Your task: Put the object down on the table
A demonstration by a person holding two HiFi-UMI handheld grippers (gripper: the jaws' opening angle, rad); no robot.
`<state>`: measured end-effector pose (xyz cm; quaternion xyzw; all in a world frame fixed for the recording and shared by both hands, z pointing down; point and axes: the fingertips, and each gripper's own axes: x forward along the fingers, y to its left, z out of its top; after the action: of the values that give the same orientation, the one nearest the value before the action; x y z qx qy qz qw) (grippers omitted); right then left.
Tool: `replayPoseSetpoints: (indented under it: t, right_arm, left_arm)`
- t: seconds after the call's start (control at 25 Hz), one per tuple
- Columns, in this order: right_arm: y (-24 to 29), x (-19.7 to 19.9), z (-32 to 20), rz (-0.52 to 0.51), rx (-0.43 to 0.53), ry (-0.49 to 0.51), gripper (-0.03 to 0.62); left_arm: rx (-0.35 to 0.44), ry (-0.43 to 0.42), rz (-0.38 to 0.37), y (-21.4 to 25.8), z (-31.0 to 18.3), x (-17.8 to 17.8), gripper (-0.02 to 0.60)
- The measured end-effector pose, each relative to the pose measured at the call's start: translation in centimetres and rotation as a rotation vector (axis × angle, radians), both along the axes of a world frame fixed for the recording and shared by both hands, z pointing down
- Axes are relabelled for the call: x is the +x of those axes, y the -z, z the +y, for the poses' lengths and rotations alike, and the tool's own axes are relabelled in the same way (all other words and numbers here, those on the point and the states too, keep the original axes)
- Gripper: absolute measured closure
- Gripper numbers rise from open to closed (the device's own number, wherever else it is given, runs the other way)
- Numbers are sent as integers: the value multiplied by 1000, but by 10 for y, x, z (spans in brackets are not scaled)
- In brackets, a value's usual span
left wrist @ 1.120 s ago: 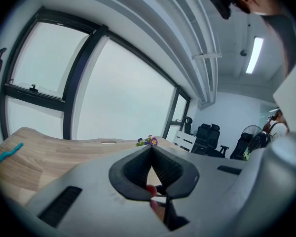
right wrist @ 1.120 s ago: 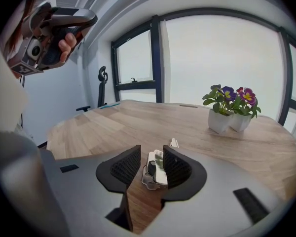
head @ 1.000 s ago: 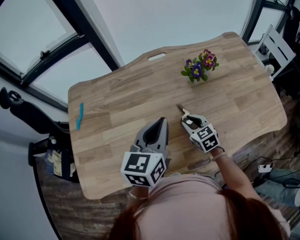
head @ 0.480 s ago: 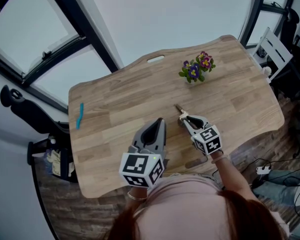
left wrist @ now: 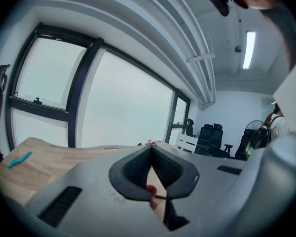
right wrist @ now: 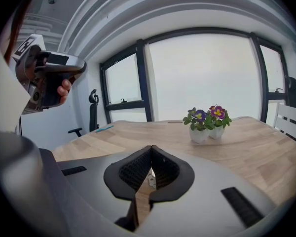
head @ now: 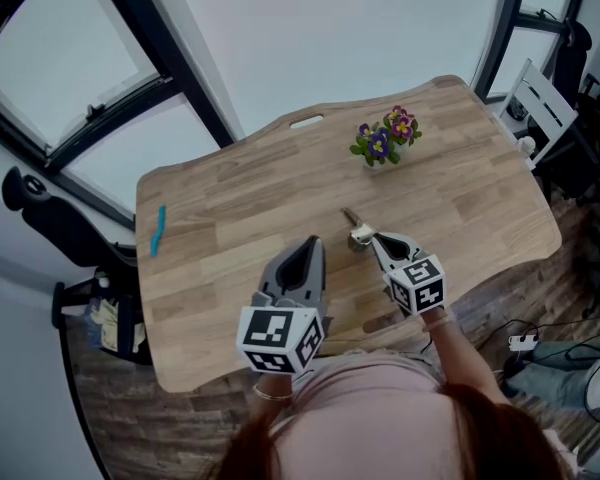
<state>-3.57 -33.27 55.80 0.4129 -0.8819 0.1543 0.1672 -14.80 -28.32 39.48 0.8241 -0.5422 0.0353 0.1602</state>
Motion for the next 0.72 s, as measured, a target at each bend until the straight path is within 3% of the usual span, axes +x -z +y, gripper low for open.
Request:
replayPoseSetpoints:
  t: [0.72]
  right_arm:
    - [89,29,35,-94,159,-23,594]
  left_arm:
    - [16,21,-42,10,28,22,581]
